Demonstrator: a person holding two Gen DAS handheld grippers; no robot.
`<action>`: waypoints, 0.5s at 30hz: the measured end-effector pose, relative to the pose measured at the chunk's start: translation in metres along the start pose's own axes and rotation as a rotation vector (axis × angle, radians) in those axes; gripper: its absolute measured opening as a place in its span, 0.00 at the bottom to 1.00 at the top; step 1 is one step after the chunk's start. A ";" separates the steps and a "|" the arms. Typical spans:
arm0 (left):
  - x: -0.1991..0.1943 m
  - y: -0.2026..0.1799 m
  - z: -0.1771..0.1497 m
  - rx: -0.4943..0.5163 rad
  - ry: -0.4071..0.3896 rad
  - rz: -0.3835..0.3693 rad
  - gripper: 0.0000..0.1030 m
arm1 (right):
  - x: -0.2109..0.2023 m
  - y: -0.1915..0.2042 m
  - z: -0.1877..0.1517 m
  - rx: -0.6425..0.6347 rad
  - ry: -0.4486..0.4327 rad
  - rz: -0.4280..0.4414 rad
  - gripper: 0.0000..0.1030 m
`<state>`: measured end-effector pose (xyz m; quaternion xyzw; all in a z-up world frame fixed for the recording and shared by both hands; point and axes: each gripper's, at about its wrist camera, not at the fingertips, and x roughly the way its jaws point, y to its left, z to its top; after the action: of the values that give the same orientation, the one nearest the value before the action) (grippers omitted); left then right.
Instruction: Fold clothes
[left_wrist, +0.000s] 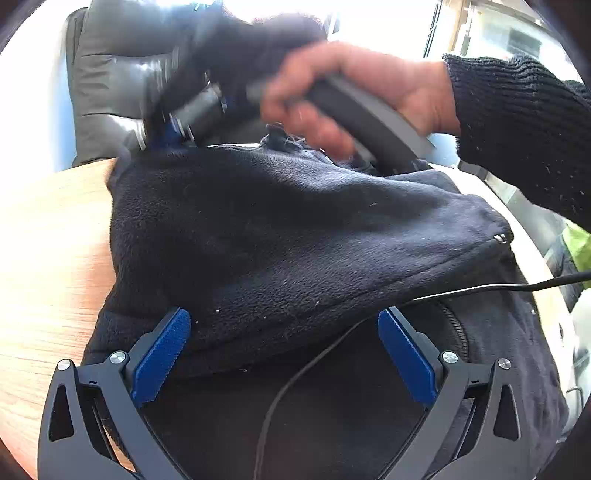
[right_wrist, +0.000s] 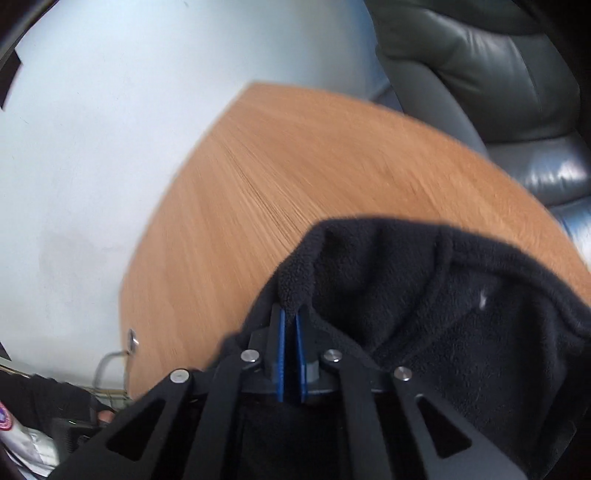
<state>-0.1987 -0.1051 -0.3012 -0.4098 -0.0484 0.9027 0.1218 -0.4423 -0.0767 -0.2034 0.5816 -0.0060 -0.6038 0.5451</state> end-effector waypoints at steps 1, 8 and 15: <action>-0.002 0.000 0.000 -0.001 -0.005 -0.007 1.00 | -0.012 0.006 0.003 -0.006 -0.055 0.035 0.05; 0.002 -0.011 -0.012 0.042 0.021 0.038 1.00 | -0.042 -0.031 0.007 0.136 -0.348 0.000 0.00; -0.035 0.002 -0.004 -0.018 -0.069 0.073 1.00 | -0.033 0.017 -0.011 -0.028 -0.226 -0.169 0.76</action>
<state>-0.1740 -0.1158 -0.2790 -0.3810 -0.0457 0.9197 0.0832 -0.4327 -0.0544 -0.1733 0.5008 -0.0101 -0.7091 0.4962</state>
